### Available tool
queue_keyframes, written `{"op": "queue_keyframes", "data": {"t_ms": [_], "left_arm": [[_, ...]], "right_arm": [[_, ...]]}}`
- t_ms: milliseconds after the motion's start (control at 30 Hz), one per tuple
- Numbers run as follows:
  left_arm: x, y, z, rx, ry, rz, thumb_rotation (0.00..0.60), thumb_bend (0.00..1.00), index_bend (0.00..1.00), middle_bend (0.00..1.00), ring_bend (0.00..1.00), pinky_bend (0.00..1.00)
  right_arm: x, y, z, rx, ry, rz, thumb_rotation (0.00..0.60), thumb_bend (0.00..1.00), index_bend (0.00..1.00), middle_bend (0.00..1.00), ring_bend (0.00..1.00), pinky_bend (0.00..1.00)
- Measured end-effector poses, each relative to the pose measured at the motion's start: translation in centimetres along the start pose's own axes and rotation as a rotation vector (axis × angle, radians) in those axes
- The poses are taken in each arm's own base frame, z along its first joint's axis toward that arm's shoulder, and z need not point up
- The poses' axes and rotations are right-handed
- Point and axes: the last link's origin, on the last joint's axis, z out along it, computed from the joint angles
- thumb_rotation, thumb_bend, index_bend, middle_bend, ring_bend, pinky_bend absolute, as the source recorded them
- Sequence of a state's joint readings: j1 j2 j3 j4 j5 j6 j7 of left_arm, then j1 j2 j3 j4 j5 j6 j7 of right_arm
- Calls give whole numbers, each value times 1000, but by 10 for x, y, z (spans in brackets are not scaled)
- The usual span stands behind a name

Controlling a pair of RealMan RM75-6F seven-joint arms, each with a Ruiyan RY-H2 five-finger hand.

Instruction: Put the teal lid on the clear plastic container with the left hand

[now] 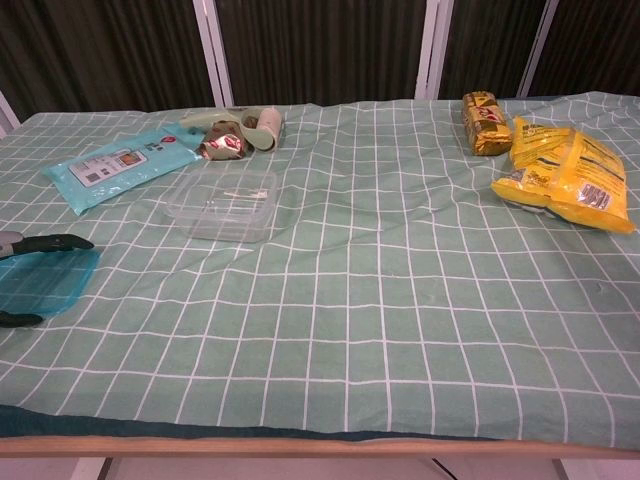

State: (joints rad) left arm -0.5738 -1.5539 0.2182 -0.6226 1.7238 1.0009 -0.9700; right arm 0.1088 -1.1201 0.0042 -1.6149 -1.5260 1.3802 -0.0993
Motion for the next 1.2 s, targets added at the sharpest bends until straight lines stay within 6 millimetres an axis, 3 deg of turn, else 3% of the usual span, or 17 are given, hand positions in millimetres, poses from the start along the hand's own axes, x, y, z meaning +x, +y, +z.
{"op": "queue_keyframes", "data": {"t_ms": [100,167,467,533,867,1200], "left_arm": [[1,-2,0,4,-1,-7,600,224,0,0,0,47],[1,-3,-1,8,-5,-6,600,223,0,0,22,133],[-1,-6,0,29,-27,-18,600,221,0,0,307,416],[-1,-6,-1,31,-30,-23,600,224,0,0,333,451],[5,-7,-4,30,-18,-22,600,232,0,0,412,525],[16,-2,-16,9,32,5,600,234,0,0,414,526]], "right_arm": [[0,0,0,1,-1,-1,600,178,0,0,0,0],[0,0,0,0,-1,-1,600,177,0,0,0,0],[0,-1,0,4,-3,0,600,177,0,0,0,0],[0,-1,0,5,-3,0,600,177,0,0,0,0],[0,-2,0,9,-3,1,600,177,0,0,0,0],[1,-2,-3,20,-1,7,600,177,0,0,0,0]]}}
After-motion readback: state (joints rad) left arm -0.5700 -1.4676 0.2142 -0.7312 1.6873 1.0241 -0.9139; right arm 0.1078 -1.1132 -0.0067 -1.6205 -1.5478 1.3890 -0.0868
